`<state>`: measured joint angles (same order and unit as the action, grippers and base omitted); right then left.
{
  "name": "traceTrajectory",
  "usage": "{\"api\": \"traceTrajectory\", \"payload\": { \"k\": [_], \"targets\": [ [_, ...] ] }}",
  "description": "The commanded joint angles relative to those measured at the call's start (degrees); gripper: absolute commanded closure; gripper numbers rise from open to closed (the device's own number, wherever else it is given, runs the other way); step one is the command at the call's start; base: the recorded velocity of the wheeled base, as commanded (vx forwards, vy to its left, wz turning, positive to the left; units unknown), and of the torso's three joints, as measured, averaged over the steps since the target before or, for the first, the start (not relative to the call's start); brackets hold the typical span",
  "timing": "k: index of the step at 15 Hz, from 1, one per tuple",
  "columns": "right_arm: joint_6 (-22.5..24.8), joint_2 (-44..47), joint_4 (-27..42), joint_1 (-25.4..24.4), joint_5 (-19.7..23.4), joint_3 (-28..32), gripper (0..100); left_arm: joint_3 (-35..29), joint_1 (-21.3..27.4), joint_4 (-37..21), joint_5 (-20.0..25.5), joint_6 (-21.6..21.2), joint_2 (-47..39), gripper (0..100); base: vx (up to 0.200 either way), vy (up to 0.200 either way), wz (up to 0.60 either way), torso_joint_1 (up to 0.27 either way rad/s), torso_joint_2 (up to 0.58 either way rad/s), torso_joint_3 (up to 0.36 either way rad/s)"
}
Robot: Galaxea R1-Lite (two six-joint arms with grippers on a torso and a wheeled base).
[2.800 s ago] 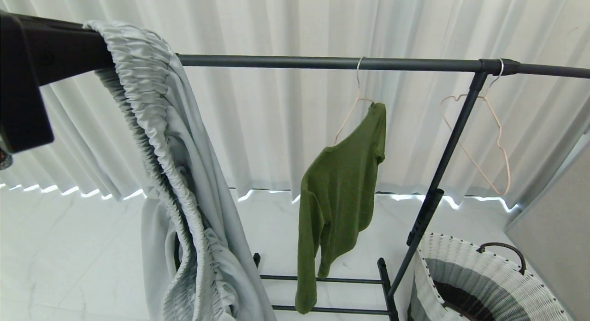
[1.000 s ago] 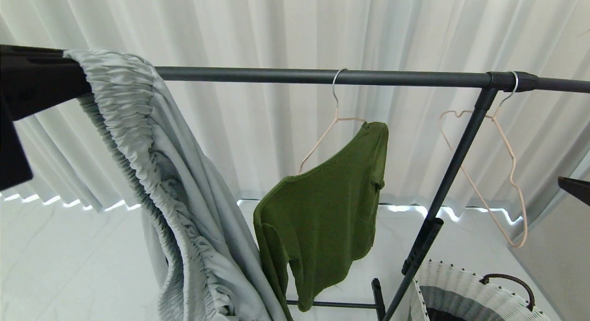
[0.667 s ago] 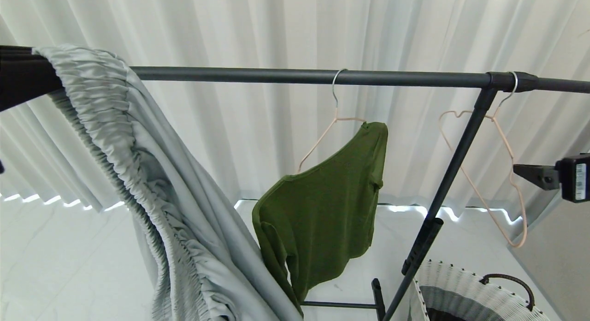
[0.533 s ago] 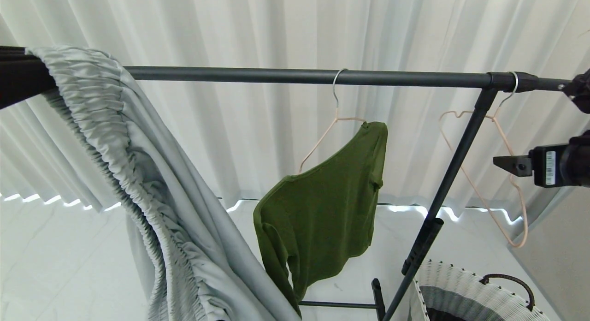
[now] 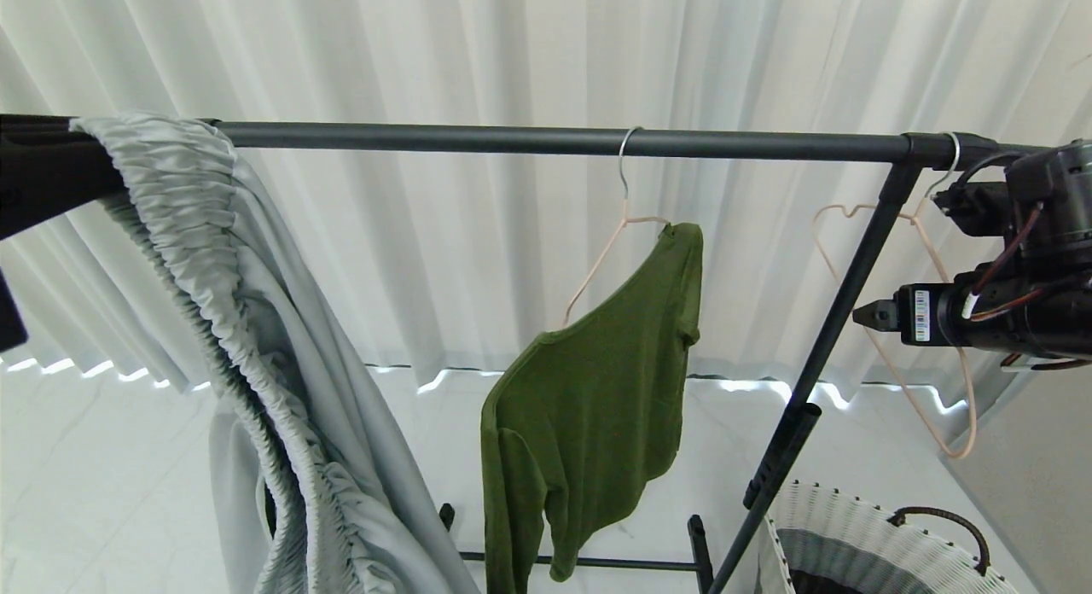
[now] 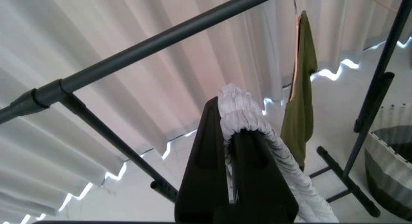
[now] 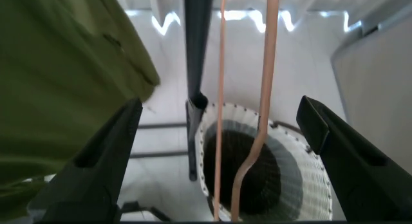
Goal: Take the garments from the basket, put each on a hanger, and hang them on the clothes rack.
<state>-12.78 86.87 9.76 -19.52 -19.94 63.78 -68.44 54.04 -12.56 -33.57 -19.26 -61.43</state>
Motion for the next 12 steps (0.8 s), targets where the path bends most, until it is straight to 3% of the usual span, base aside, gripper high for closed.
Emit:
{"api": "traceTrajectory", "payload": {
  "k": [1, 6, 7, 12],
  "targets": [
    [-0.1, 0.5, 0.1, 1.1, 0.0, 0.0, 0, 0.3, 0.0, 0.4, 0.0, 0.0, -0.4, 100, 0.0, 0.0, 0.0, 0.0, 0.0, 0.0],
    [-0.1, 0.5, 0.1, 1.2, 0.0, 0.0, 0, 0.3, -0.1, 0.5, 0.0, -0.1, -0.4, 100, 0.0, 0.0, 0.0, 0.0, 0.0, 0.0],
    [-0.1, 0.5, 0.1, 1.2, 0.0, 0.0, 100, 0.3, -0.1, 0.5, 0.0, -0.1, -0.4, 100, 0.0, 0.0, 0.0, 0.0, 0.0, 0.0],
    [-0.1, 0.4, 0.1, 1.2, 0.0, 0.0, 100, 0.2, -0.1, 0.5, 0.0, -0.1, -0.4, 100, 0.0, 0.0, 0.0, 0.0, 0.0, 0.0]
  ]
}}
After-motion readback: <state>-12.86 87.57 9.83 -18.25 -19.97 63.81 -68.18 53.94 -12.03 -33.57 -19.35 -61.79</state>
